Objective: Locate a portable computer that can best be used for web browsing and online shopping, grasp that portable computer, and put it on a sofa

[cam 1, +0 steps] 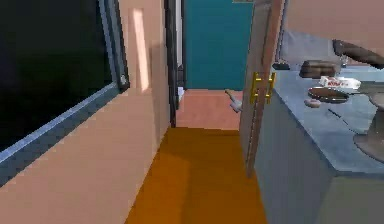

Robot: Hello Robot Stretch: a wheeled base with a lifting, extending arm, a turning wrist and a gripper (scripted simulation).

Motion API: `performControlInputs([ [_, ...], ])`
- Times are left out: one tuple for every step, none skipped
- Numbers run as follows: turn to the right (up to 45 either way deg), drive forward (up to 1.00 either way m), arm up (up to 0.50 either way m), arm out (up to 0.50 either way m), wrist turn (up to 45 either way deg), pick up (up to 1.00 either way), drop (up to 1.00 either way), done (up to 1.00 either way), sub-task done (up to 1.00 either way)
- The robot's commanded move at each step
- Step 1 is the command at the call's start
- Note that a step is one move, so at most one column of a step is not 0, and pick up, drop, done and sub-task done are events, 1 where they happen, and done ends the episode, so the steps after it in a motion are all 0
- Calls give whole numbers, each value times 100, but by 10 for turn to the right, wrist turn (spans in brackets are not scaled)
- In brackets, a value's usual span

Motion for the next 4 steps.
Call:
performControlInputs([
  [0, 100, 0, 0, 0, 0, 0, 0, 0],
  [0, 65, 0, 0, 0, 0, 0, 0, 0],
  [60, 0, 0, 0, 0, 0, 0, 0, 0],
  [0, 100, 0, 0, 0, 0, 0, 0, 0],
])
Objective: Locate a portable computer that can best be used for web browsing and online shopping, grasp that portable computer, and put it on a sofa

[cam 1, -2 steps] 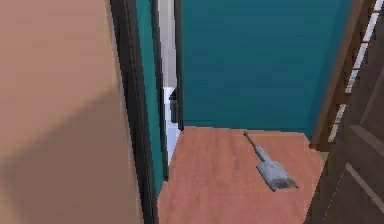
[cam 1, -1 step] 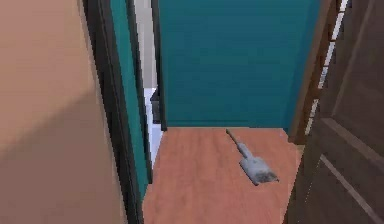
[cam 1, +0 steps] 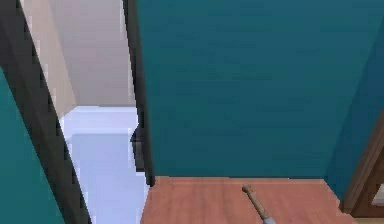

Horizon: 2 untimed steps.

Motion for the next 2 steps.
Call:
performControlInputs([
  [60, 0, 0, 0, 0, 0, 0, 0, 0],
  [0, 20, 0, 0, 0, 0, 0, 0, 0],
])
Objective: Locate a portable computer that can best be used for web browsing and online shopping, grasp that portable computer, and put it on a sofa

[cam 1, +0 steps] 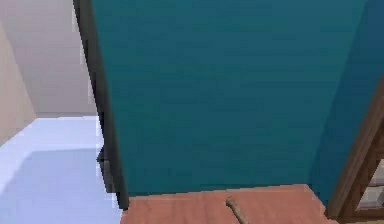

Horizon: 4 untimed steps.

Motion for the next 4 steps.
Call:
performControlInputs([
  [-240, 0, 0, 0, 0, 0, 0, 0, 0],
  [0, 80, 0, 0, 0, 0, 0, 0, 0],
  [-450, 0, 0, 0, 0, 0, 0, 0, 0],
  [-240, 0, 0, 0, 0, 0, 0, 0, 0],
])
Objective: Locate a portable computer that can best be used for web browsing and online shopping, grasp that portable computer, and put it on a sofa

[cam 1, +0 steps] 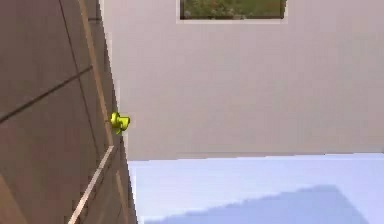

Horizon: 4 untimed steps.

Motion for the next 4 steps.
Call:
performControlInputs([
  [0, 75, 0, 0, 0, 0, 0, 0, 0],
  [-60, 0, 0, 0, 0, 0, 0, 0, 0],
  [0, 45, 0, 0, 0, 0, 0, 0, 0],
  [0, 30, 0, 0, 0, 0, 0, 0, 0],
])
